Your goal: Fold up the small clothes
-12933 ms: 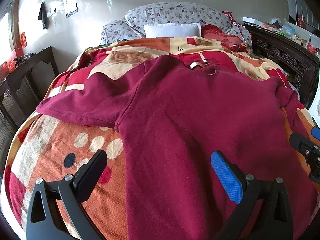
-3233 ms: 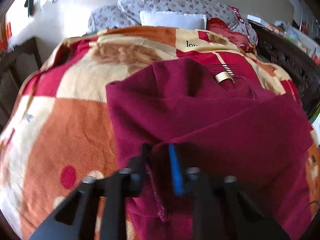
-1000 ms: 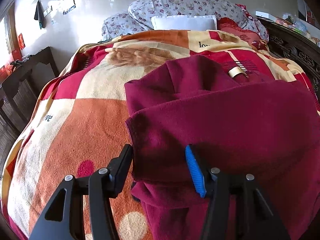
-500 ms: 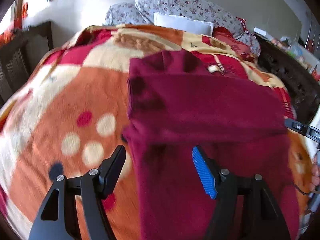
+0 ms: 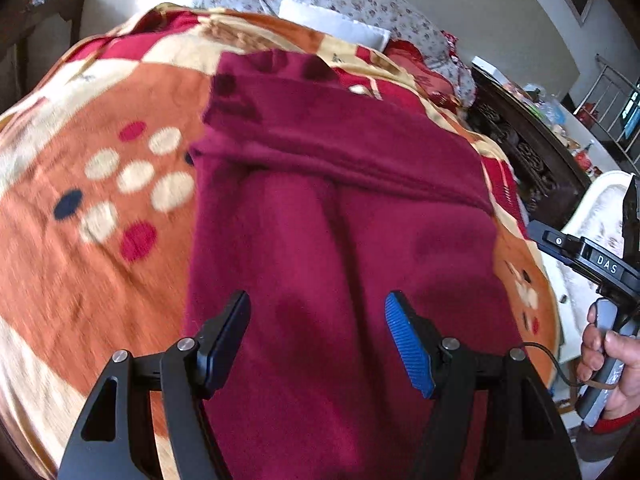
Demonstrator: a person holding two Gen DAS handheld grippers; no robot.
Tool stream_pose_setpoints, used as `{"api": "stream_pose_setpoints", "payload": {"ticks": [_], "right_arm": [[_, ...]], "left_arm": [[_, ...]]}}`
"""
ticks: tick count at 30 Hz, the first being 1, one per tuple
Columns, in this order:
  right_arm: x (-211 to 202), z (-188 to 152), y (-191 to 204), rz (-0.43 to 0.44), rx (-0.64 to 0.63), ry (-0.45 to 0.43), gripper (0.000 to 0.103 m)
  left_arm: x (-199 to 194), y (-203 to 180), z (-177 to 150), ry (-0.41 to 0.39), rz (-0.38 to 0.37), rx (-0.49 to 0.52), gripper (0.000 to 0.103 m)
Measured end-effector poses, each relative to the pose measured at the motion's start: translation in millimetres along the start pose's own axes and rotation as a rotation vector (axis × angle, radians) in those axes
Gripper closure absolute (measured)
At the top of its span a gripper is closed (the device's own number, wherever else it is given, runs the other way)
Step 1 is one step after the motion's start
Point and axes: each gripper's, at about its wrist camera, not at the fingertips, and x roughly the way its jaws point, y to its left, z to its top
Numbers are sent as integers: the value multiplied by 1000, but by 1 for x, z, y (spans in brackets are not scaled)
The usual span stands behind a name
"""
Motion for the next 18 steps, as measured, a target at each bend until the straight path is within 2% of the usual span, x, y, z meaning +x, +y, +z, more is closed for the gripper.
{"api": "stream_pose_setpoints", "payload": {"ticks": [6,10,18], "right_arm": [[-8,-16,10,-3,-7,20,34],[-16,-20,12,5,14,14,34],[-24,-22,21,0,6,13,34]], "left_arm": [[1,-7,-23,65,-86,-19,34],[-3,-14,-36,77,-137,-21,34],[-7,-18,-44,78,-152,-8,33]]}}
